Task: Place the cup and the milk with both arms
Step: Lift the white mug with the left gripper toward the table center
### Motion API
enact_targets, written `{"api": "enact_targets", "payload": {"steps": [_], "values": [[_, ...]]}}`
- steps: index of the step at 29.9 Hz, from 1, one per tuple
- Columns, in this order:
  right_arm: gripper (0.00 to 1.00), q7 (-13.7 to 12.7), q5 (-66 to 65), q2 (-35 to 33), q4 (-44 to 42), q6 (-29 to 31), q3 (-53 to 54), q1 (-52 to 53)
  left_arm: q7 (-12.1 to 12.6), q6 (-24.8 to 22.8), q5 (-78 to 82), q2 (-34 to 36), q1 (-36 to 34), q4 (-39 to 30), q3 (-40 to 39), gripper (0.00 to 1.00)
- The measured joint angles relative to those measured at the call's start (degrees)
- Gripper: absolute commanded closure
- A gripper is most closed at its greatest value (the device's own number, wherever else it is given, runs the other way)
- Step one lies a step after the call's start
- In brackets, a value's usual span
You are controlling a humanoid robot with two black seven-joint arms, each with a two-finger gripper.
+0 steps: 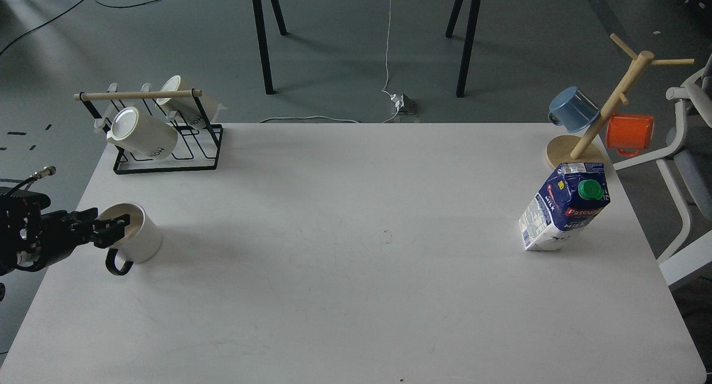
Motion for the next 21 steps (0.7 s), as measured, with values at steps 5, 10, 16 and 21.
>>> {"api": "enact_targets", "payload": {"steps": [5, 10, 16, 21], "values": [[0.0, 0.0, 0.0, 0.0, -0.25, 0.0, 0.01, -0.26, -0.01, 0.03, 0.0, 0.15, 0.27, -0.29, 0.43, 0.49], [0.0, 0.0, 0.0, 0.0, -0.27, 0.0, 0.01, -0.36, 0.0, 0.16, 0.17, 0.29, 1.33, -0.45, 0.55, 0.74], [0.0, 0.0, 0.0, 0.0, -0.27, 0.0, 0.0, -0.37, 0.0, 1.43, 0.19, -0.03, 1.67, -0.07, 0.29, 0.95], [0.0, 0.0, 0.0, 0.02, -0.27, 0.0, -0.14, -0.55, -0.02, 4.06, -1.1, -0.89, 1.61, 0.07, -0.49, 0.98]]}}
